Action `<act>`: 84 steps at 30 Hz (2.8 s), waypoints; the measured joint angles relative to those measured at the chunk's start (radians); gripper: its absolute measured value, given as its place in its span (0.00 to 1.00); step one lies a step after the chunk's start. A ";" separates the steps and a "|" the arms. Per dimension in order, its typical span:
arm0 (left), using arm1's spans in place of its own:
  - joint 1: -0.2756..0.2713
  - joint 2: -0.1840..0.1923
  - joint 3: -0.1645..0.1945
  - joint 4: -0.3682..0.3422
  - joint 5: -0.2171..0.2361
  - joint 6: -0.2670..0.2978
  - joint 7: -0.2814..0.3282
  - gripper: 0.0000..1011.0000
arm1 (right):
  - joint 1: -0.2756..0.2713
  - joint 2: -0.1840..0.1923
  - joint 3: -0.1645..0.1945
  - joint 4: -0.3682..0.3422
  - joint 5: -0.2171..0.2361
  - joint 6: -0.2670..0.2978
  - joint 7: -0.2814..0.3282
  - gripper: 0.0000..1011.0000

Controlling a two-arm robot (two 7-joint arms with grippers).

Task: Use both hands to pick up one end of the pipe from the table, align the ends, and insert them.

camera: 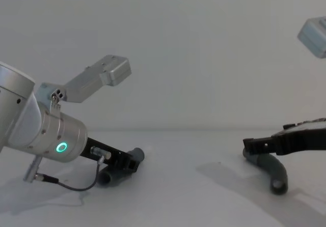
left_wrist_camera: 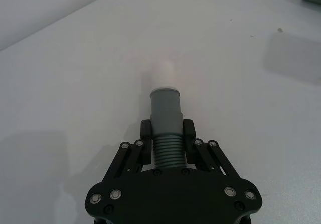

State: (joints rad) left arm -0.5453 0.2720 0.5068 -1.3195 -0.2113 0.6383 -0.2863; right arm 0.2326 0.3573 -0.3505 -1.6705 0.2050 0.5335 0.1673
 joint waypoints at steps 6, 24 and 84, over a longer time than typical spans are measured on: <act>0.000 0.000 0.000 0.000 0.000 0.000 0.000 0.35 | 0.052 -0.015 -0.011 0.052 -0.006 0.056 0.014 0.99; 0.000 0.000 0.000 0.000 0.000 0.000 0.000 0.35 | 0.131 -0.047 -0.019 0.167 -0.020 0.108 0.031 0.99; 0.000 0.000 0.000 0.000 0.000 0.000 0.000 0.35 | 0.165 -0.109 0.010 0.281 -0.020 0.132 0.054 0.27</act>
State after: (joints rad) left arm -0.5452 0.2720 0.5069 -1.3194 -0.2112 0.6382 -0.2863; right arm 0.3973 0.2479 -0.3410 -1.3892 0.1846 0.6658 0.2215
